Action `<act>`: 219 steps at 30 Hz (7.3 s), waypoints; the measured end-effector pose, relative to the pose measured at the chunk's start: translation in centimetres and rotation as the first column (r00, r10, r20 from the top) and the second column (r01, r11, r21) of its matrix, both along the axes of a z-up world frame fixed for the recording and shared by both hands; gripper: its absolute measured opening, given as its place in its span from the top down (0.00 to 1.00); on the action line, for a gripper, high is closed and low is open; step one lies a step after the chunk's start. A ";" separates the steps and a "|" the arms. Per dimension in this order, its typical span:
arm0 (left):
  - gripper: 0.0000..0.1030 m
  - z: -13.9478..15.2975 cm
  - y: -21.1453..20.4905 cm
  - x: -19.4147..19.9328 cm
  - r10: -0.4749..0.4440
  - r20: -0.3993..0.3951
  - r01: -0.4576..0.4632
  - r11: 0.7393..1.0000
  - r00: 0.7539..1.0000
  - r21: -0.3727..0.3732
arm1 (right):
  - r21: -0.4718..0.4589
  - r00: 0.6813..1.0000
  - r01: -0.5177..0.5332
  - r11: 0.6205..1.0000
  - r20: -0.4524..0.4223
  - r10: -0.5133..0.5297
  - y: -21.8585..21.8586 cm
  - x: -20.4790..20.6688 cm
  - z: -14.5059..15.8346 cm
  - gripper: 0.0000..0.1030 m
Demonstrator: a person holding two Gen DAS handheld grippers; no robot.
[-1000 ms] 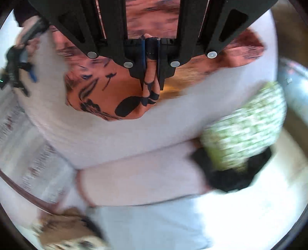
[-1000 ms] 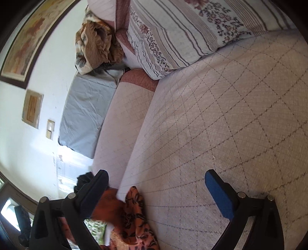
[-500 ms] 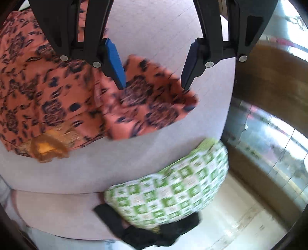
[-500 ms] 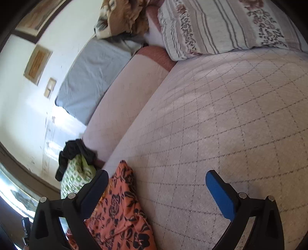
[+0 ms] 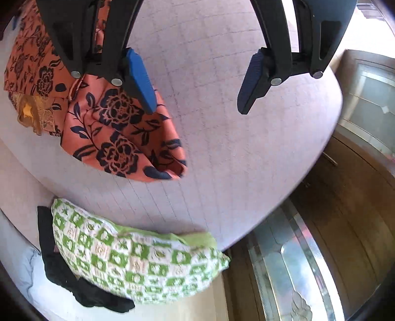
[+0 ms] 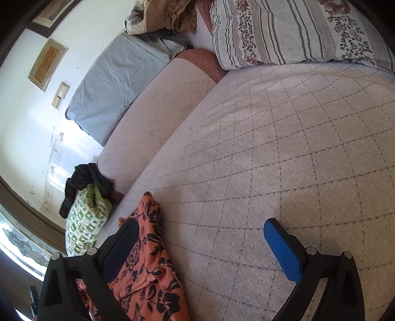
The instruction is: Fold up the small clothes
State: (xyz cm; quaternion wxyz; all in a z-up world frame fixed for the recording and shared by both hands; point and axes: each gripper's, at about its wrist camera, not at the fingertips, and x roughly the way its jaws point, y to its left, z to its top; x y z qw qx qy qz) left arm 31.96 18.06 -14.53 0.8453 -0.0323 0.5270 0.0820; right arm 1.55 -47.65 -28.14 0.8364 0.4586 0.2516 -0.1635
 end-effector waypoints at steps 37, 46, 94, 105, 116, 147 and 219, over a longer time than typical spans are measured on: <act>0.95 16.8 -32.0 -5.3 -0.666 0.166 0.680 0.732 0.728 -0.043 | -0.081 0.998 -0.047 0.996 -0.044 0.043 0.8 0.8 -0.2 0.00; 0.30 8.0 -15.3 -5.5 -0.361 0.125 0.357 0.933 0.924 0.055 | -0.025 0.999 -0.050 0.998 0.007 0.050 1.3 -0.5 0.8 0.00; 0.81 -9.1 0.7 -8.8 -0.103 0.026 0.104 0.894 0.994 -0.437 | 0.045 0.754 -0.649 0.759 0.166 0.635 36.5 19.1 13.1 0.93; 0.81 -5.7 -5.5 -8.5 -0.222 0.062 0.229 0.890 0.973 -0.395 | -0.007 0.991 -0.126 0.992 0.041 0.126 12.0 13.1 11.9 0.92; 0.63 -4.9 -13.4 -5.7 -0.307 0.053 0.308 0.906 0.950 -0.291 | 0.124 0.999 -0.052 0.991 -0.005 0.053 5.5 7.3 5.8 0.75; 0.27 -9.7 -15.8 -3.5 -0.220 -0.011 0.220 0.975 0.975 -0.028 | -0.073 0.896 -0.440 0.895 -0.110 0.431 12.1 8.8 -0.6 0.75; 0.02 -10.1 -13.6 -21.7 -0.353 -0.114 0.349 0.935 0.929 -0.058 | 0.053 0.693 -0.589 0.807 -0.481 0.537 18.2 -3.5 1.7 0.35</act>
